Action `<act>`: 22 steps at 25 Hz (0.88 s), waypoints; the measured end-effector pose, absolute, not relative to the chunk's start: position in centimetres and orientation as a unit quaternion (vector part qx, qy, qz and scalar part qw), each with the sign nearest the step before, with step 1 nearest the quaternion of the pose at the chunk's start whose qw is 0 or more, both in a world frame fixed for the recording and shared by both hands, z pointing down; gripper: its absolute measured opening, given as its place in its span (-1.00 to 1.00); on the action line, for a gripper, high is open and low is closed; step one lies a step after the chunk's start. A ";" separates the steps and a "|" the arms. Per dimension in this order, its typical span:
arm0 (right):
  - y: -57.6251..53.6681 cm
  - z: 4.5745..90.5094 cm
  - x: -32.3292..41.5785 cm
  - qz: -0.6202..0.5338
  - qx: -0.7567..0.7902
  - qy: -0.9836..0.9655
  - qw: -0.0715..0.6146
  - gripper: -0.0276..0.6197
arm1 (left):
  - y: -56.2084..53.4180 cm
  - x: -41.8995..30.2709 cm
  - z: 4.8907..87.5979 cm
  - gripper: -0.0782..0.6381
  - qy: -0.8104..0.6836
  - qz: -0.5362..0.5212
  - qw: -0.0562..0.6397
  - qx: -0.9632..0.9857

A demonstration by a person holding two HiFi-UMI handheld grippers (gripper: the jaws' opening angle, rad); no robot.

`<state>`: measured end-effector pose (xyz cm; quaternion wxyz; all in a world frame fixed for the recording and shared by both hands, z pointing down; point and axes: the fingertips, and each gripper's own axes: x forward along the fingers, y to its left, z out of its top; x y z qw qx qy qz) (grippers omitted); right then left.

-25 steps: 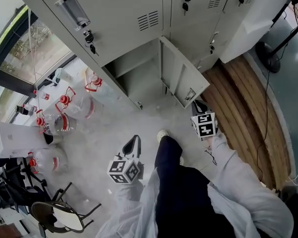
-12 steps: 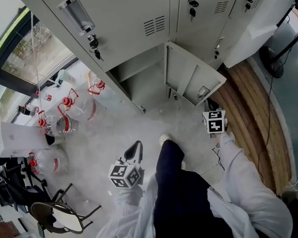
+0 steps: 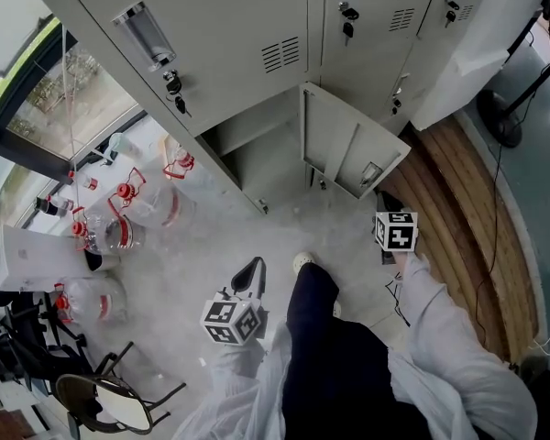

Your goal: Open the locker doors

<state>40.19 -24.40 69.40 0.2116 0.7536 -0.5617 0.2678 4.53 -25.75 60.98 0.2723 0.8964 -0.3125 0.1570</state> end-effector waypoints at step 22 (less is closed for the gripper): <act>-18.7 55.4 31.9 0.192 0.711 -0.672 0.076 -0.91 | -21.0 4.4 53.4 -0.76 -0.289 0.120 0.223 0.923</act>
